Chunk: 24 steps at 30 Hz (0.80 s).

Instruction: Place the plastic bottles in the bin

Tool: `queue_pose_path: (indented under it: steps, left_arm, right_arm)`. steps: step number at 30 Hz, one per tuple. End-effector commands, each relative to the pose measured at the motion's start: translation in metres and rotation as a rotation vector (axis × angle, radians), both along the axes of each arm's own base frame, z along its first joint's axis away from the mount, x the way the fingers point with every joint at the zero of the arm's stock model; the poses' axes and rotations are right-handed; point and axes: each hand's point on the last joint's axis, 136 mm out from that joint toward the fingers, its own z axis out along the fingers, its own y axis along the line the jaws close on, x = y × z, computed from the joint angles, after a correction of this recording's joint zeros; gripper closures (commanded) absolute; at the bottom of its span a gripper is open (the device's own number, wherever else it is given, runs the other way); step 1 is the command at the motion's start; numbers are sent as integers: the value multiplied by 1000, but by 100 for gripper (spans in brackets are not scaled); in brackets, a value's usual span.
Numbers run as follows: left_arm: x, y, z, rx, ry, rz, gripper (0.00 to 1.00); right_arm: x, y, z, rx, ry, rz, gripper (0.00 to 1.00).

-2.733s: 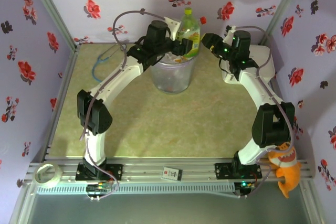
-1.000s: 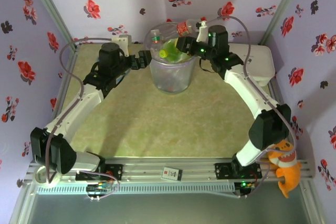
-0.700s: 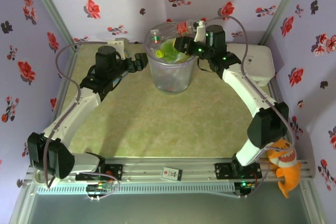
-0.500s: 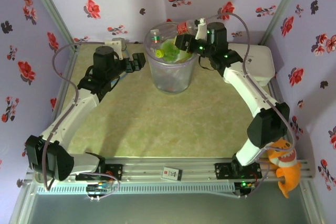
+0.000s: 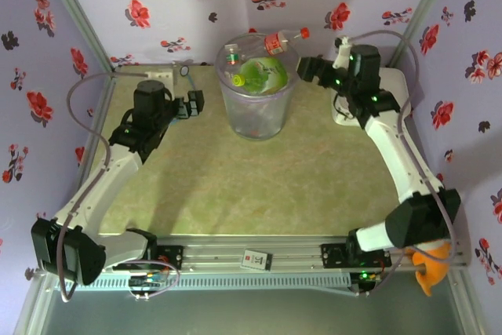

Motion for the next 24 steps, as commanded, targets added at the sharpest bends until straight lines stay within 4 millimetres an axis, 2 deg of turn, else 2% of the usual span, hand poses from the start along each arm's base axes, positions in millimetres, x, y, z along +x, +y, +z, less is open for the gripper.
queue_pose_path:
  steps: [1,8,14,19,24]
  left_arm:
    - [-6,35,-14,138,4,121,0]
    - [-26,74,-45,227,-40,260,0]
    - [-47,118,-84,294,-71,441,0]
    - [-54,135,-119,302,-51,492,0]
    - [-47,140,-148,349,-41,471,0]
  right_arm:
    - [-11,-38,-39,-162,50,-116,1]
    - [-30,-81,-100,-282,127,-253,1]
    - [-47,-119,-157,-441,167,-393,1]
    - [-55,-146,-200,-534,166,-523,1]
    - [-47,-151,-223,-540,118,-562,1]
